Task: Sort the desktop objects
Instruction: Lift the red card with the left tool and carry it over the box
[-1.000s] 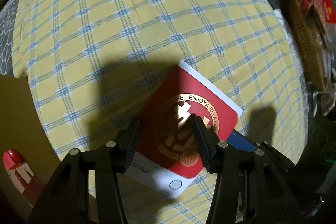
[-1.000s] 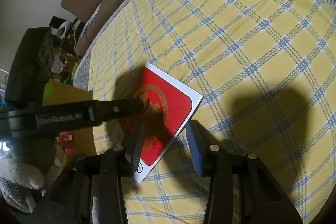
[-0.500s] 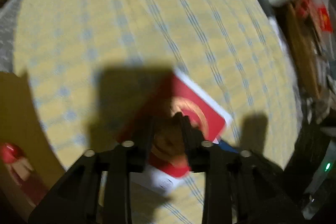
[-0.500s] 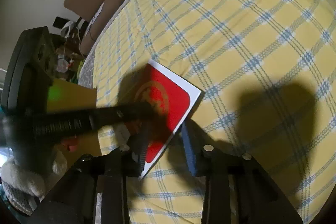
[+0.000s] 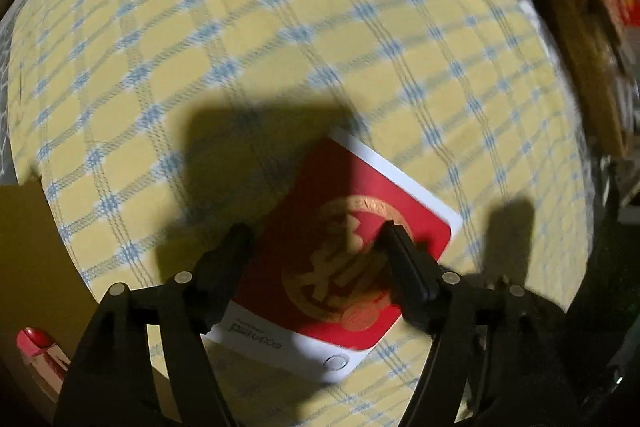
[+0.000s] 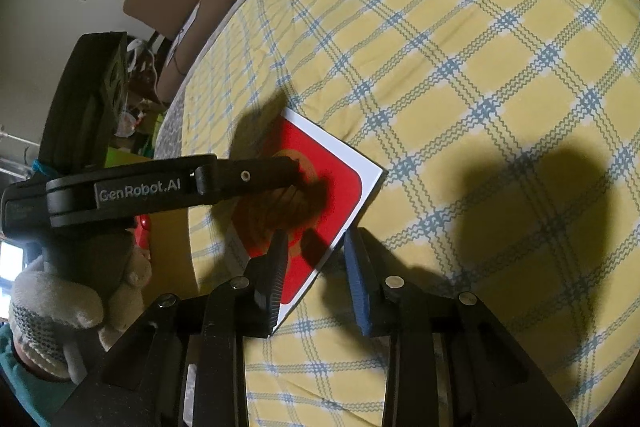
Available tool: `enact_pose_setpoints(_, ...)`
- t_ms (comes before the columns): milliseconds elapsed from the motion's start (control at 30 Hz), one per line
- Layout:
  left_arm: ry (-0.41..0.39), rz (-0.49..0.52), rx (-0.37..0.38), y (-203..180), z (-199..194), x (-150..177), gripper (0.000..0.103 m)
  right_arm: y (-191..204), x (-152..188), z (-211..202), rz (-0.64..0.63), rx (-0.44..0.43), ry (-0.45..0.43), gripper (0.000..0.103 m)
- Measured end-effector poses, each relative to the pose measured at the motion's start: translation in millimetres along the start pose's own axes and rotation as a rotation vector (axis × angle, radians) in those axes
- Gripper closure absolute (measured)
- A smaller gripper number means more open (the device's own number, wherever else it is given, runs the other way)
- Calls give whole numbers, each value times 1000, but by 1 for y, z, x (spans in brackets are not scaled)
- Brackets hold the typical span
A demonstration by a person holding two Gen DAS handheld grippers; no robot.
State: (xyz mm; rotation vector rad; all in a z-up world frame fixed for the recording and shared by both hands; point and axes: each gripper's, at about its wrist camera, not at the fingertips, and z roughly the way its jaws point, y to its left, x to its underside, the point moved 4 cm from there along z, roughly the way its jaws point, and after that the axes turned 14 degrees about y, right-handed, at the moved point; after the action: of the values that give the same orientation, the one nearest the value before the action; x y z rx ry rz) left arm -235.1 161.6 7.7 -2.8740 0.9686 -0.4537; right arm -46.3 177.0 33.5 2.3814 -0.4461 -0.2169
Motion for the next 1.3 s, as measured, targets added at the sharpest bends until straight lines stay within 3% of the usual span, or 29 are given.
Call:
enact_pose_setpoints(100, 19, -17, 15, 3, -2, 6, 44, -1, -2, -3, 12, -12, -8, 70)
enact_pose_setpoints(267, 16, -14, 104, 3, -13, 25, 55, -16, -5, -13, 53, -43, -32, 70)
enact_pose_setpoints(367, 0, 3, 100, -3, -20, 34, 62, -24, -5, -18, 87, -80, -40, 69)
enact_pose_setpoints(567, -59, 2, 109, -11, -44, 41, 75, -16, -2, -36, 76, -66, -80, 69)
enact_pose_setpoints(700, -112, 3, 115, -42, -55, 52, 75, 15, 6, -54, -3, 5, -120, 69)
enact_pose_setpoints(933, -220, -22, 191, -32, -106, 93, 75, 82, 17, -81, -96, 37, -160, 69)
enact_pose_setpoints(1300, -363, -100, 304, 47, -183, 179, 75, 209, 48, -91, -272, 98, -169, 69)
